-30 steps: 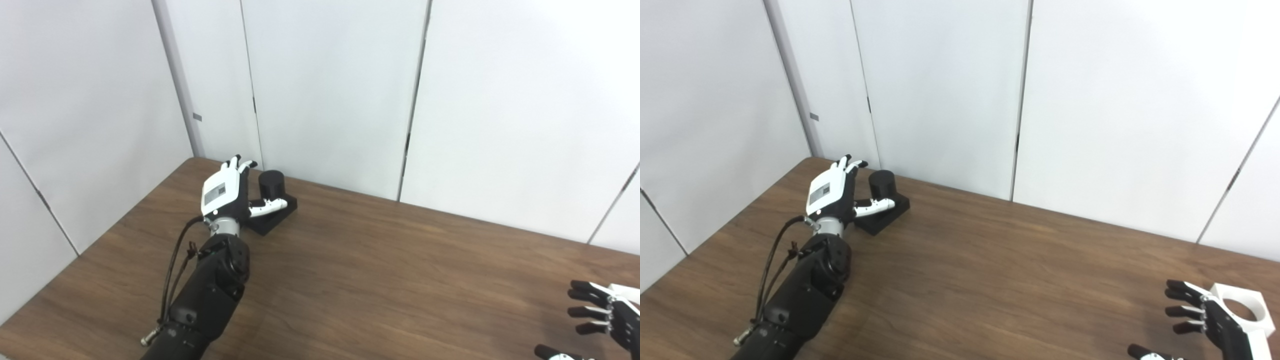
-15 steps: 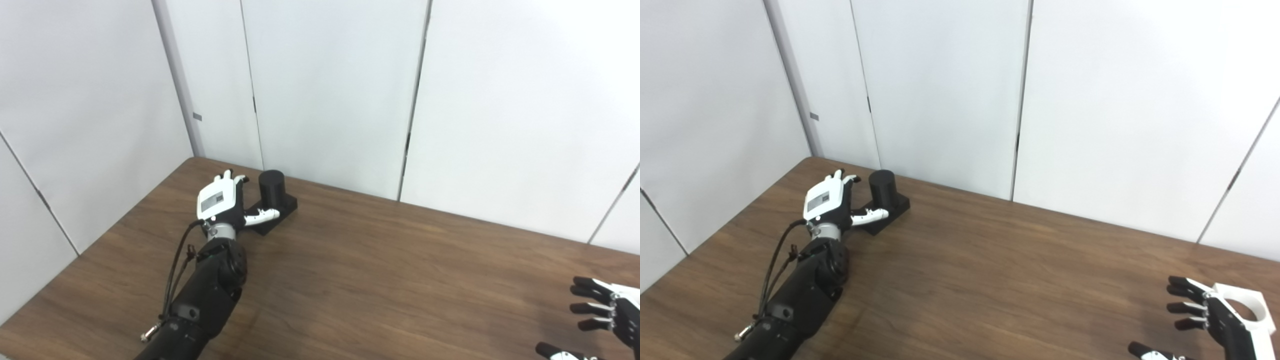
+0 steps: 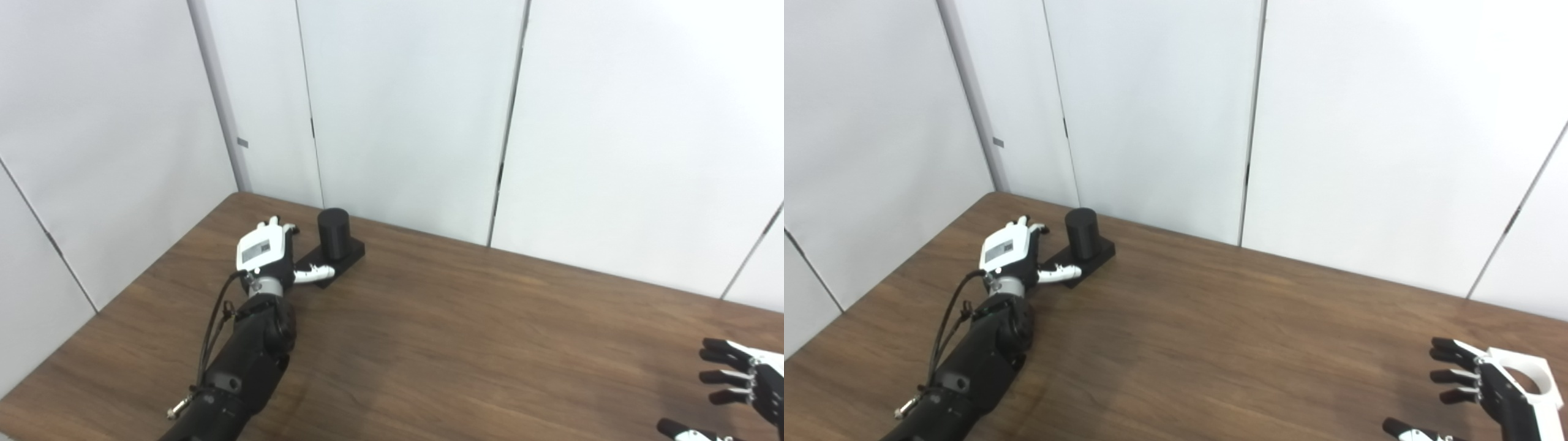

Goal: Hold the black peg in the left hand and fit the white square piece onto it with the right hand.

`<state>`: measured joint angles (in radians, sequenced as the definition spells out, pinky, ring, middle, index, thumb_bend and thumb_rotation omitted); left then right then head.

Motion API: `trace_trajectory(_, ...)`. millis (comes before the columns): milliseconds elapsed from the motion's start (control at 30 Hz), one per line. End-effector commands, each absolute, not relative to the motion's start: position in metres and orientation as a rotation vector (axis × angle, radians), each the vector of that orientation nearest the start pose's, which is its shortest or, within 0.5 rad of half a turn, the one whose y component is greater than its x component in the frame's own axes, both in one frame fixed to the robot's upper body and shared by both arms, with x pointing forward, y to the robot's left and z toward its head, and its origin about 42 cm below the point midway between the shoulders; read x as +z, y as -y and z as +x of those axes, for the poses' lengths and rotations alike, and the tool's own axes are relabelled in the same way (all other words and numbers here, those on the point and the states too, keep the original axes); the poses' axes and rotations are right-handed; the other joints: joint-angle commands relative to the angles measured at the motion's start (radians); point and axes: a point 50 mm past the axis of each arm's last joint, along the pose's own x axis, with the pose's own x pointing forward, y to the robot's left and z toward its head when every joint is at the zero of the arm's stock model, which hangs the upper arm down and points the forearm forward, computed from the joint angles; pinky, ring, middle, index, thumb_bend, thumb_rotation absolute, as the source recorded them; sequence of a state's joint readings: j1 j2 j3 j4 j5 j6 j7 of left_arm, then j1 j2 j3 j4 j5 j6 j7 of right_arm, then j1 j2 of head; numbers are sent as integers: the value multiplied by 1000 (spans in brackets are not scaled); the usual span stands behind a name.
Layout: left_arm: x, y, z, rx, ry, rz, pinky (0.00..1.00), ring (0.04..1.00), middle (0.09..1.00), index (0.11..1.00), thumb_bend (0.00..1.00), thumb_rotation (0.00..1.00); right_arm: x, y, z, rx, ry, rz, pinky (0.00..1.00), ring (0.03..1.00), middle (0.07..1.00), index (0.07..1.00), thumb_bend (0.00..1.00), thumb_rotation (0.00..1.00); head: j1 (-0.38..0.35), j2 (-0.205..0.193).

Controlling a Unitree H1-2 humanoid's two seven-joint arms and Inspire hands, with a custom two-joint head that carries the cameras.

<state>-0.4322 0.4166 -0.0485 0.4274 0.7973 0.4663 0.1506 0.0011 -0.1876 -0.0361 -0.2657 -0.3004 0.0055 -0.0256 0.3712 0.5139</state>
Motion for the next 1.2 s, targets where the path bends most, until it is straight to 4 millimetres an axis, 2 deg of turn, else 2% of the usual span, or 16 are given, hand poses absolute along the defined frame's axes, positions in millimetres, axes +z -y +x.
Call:
trace_trajectory(0, 181, -384, 423, 486, -275, 1261, 891, 1000, 1000, 805, 1000, 542, 192, 269, 280, -83, 335, -492, 505, 624, 713, 721, 593, 0, 1, 1)
trace_trajectory(300, 178, -381, 419, 437, -307, 1267, 937, 1000, 1000, 757, 1000, 506, 192, 270, 280, -82, 335, -492, 512, 628, 715, 723, 597, 0, 3, 10)
trace_trajectory(400, 176, -380, 418, 422, -314, 1254, 992, 1000, 1000, 739, 1000, 499, 192, 270, 279, -80, 335, -494, 514, 627, 716, 725, 596, 0, 1, 13)
trace_trajectory(1167, 162, -380, 425, 383, -327, 1259, 986, 1000, 980, 700, 985, 413, 194, 271, 276, -85, 330, -492, 507, 622, 715, 721, 594, 0, -12, 25)
